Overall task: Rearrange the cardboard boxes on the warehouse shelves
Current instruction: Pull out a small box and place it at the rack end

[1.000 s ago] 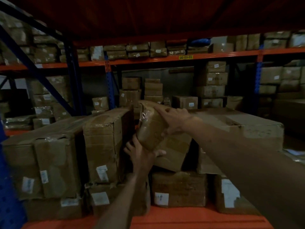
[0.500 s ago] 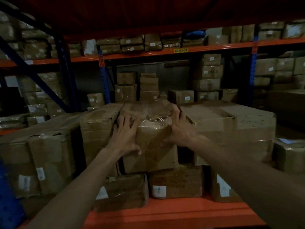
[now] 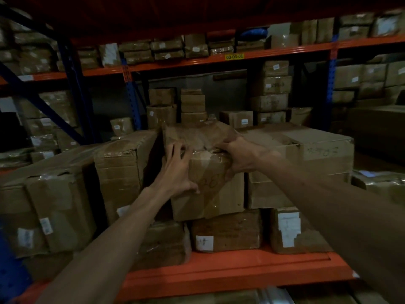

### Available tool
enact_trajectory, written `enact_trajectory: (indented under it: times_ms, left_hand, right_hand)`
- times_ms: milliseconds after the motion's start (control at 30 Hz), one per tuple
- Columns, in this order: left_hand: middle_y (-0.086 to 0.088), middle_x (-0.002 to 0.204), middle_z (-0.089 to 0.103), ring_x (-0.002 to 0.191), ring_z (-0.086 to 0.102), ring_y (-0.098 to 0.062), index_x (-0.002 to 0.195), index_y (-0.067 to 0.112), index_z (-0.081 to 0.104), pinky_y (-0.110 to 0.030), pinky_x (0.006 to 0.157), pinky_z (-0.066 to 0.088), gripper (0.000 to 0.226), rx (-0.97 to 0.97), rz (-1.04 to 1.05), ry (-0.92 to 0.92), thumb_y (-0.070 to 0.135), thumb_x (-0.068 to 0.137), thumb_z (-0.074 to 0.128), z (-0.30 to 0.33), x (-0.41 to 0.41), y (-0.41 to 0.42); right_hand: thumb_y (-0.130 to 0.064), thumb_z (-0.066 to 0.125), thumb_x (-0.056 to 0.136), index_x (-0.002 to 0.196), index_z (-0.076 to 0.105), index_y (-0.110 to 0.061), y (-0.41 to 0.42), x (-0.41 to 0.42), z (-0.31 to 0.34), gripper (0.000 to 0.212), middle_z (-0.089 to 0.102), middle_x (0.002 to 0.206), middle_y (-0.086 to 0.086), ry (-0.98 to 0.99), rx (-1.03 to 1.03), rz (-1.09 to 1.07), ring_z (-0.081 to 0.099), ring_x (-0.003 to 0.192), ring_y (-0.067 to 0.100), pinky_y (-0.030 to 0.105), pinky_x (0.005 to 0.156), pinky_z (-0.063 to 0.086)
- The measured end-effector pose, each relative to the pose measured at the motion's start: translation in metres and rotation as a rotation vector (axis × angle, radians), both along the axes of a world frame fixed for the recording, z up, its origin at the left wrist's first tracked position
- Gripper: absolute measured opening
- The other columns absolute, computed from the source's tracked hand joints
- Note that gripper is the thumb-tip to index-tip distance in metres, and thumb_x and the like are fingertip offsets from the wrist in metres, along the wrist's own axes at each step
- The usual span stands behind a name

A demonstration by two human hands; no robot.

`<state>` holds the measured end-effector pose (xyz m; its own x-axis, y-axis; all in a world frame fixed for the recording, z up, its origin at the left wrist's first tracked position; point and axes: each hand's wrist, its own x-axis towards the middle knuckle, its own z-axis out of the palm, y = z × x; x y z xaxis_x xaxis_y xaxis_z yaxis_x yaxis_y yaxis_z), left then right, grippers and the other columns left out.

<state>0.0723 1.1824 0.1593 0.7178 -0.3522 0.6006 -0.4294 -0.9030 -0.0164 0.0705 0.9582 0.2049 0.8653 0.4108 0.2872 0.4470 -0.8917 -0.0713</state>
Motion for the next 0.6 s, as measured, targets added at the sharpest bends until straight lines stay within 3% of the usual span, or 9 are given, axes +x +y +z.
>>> enact_trajectory:
  times_ms: [100,233,367,500,600]
  left_hand:
    - [-0.013,0.142,0.024,0.133,0.013,-0.030,0.147,0.011,0.034,-0.054,0.111,0.030,0.125,-0.020,-0.101,-0.055,0.052,0.045,0.093,-0.009,0.000,0.005]
    - [-0.012,0.145,0.022,0.135,0.012,-0.026,0.149,0.014,0.030,-0.045,0.114,0.020,0.127,-0.042,-0.142,0.007,0.055,0.046,0.092,-0.004,0.016,0.006]
    - [-0.006,0.145,0.016,0.138,0.009,-0.029,0.151,0.017,0.020,-0.056,0.116,0.023,0.129,0.015,-0.068,0.064,0.058,0.049,0.089,0.004,0.036,-0.005]
    - [-0.002,0.152,0.007,0.143,0.003,-0.027,0.154,0.018,0.012,-0.053,0.114,0.029,0.123,0.055,0.047,0.057,0.047,0.061,0.087,-0.001,0.035,-0.011]
    - [-0.002,0.162,-0.004,0.148,-0.010,-0.024,0.156,0.020,0.001,-0.058,0.118,0.011,0.119,0.072,0.181,0.038,0.036,0.072,0.083,-0.008,0.020,-0.023]
  right_hand:
    - [-0.039,0.094,0.057,0.130,0.059,-0.027,-0.003,-0.006,-0.008,0.082,0.062,0.123,-0.004,-0.078,-0.039,-0.020,0.058,0.113,0.018,0.040,0.096,0.051]
    - [-0.045,0.095,0.048,0.118,0.066,-0.026,0.001,0.003,-0.003,0.078,0.066,0.106,-0.004,-0.105,-0.066,-0.106,0.065,0.097,0.020,0.041,0.081,0.059]
    - [-0.046,0.096,0.043,0.118,0.065,-0.029,-0.003,0.024,0.002,0.082,0.065,0.110,-0.004,-0.062,-0.029,-0.129,0.064,0.101,0.022,0.043,0.083,0.058]
    - [-0.041,0.097,0.050,0.120,0.065,-0.025,-0.005,0.023,0.000,0.079,0.066,0.113,0.000,-0.054,-0.015,-0.146,0.063,0.103,0.022,0.042,0.086,0.057]
    - [-0.039,0.095,0.058,0.127,0.062,-0.020,-0.007,0.020,-0.001,0.079,0.064,0.118,0.006,-0.052,-0.023,-0.167,0.061,0.109,0.026,0.039,0.089,0.055]
